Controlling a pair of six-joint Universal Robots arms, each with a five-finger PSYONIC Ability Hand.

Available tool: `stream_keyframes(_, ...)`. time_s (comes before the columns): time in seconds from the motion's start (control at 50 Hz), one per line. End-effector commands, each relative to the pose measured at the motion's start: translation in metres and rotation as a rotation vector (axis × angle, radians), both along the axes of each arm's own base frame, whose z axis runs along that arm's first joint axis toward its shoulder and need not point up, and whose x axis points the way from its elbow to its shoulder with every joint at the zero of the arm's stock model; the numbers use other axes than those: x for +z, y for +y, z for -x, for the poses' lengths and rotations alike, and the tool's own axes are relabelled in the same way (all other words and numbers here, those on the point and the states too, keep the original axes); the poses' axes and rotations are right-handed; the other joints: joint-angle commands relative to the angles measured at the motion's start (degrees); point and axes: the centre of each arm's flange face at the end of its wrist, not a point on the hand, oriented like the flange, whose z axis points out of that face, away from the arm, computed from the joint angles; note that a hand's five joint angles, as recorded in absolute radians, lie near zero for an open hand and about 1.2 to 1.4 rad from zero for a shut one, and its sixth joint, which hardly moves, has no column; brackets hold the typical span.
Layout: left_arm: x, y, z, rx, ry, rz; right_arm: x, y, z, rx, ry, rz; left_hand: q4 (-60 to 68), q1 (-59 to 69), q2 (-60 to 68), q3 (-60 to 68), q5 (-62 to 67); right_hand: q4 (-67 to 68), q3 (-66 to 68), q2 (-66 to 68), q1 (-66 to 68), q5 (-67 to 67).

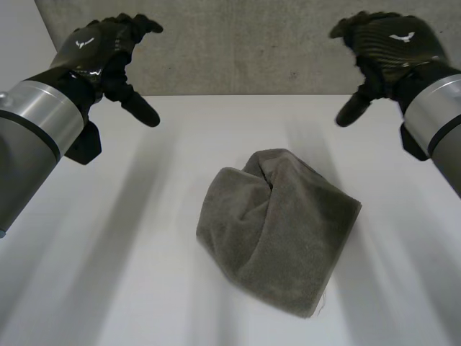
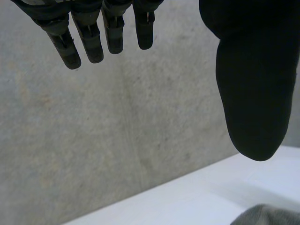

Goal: Fold the towel.

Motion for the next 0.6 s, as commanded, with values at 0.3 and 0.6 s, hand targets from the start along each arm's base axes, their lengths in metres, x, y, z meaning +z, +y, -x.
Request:
stream_keyframes(0.3,-0.010,-0.003,0.005,0.035,-0.082,-0.023,-0.016,-0.019,0.011,-0.165,0.115,-0.035,0.8,0.8,0.8,0.8,0.7,-5.0,-4.3,-4.4,-3.1,-3.4)
stream_keyframes(0.6,-0.010,-0.003,0.004,0.040,-0.082,-0.020,-0.021,-0.024,0.011,-0.157,0.123,-0.041,-0.4,-0.4,-0.4,-0.4,-0.5,-5.0,-4.3,-4.4,-3.1,-3.4)
